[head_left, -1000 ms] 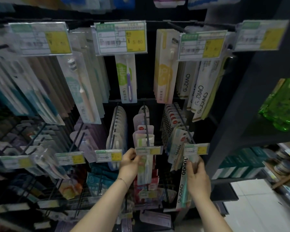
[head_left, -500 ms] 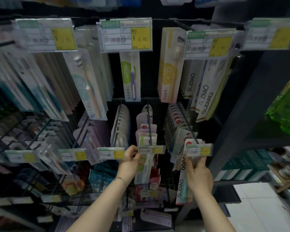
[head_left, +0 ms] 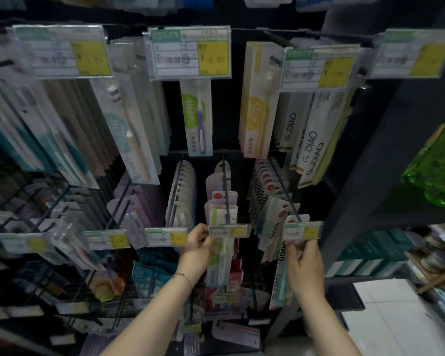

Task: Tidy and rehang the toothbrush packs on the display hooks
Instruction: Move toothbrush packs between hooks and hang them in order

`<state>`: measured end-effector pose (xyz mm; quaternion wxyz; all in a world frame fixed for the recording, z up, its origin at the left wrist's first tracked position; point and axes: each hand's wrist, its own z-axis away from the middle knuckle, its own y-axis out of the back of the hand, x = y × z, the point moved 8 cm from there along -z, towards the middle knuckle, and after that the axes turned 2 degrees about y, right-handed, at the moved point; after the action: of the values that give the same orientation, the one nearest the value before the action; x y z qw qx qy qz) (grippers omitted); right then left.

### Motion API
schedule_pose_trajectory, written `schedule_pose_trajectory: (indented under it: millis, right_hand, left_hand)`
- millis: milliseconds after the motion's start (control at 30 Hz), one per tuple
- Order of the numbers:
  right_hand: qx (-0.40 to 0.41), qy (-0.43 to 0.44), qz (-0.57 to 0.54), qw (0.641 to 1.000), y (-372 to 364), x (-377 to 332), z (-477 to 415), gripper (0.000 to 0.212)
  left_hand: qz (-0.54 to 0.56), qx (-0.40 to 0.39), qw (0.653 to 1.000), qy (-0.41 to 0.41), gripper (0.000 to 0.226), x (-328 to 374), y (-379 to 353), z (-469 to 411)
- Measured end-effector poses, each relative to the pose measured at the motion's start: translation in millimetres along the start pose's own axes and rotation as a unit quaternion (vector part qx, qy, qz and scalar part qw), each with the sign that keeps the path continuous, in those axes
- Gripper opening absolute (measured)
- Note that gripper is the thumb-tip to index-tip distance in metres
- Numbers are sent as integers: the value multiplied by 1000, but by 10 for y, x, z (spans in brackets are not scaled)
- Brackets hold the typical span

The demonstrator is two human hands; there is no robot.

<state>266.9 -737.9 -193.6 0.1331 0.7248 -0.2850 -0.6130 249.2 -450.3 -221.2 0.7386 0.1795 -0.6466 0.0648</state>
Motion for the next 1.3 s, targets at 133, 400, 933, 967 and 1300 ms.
schedule_pose_trajectory:
  millis: [133,400,933,967,1300]
  right_hand:
    - [6,38,4,999,-72,-87,46,69]
    - [66,67,-2,996,-56,-204,85,63]
    - [114,101,70,986,28,-245,27,44]
    - [119,104,81,984,25,-235,32,45]
    - [114,62,8,991,-54,-207,-64,50]
  left_hand:
    - [6,-1,1000,1,15,0,-17,-21]
    - [27,3,1000,-8,14,-18,-1,-84]
    - [45,-2,999,-8,26,31,-53,-66]
    - [44,-2,999,-6,29,25,-63,-66]
    - [53,1,999,-9,27,50,-81,-25]
